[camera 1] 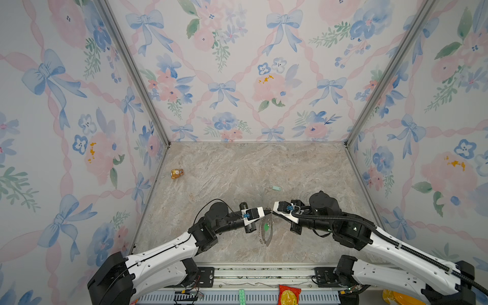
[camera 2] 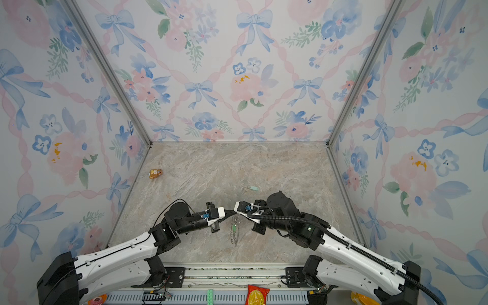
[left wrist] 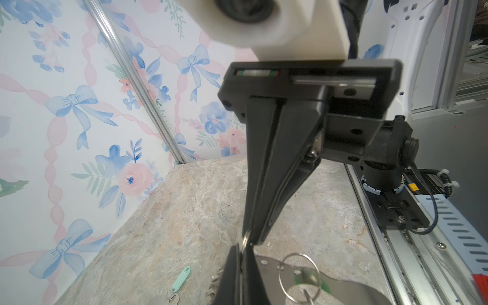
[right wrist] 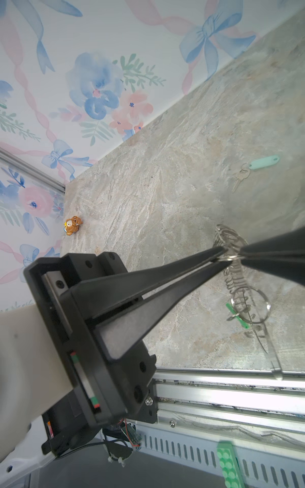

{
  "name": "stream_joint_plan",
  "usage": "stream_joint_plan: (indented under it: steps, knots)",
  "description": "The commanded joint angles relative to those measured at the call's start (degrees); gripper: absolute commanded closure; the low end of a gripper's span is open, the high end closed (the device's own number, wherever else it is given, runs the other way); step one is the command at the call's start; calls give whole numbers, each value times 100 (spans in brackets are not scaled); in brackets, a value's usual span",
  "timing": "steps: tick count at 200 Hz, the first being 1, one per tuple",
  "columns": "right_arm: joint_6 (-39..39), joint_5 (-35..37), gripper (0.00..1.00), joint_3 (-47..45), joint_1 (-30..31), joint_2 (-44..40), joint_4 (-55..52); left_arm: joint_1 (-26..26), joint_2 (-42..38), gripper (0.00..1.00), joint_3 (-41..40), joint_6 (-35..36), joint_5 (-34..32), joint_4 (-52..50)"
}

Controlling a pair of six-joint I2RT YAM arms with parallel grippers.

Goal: Attach keys to a key ring
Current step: Pass the keyring.

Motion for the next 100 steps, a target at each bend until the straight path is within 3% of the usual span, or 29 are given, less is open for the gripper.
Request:
stream_joint_plan:
  steps: [1, 65, 100]
  knots:
    - [-35, 85, 100, -9, 123, -27, 24, -17, -128, 100, -48, 120, -328, 383]
    - [-109, 207, 100, -230, 147, -250, 345, -17, -21, 96, -79, 73, -77, 377]
    - [-140, 253, 100, -176, 170, -208, 301, -5, 66, 99, -53, 22, 23, 356]
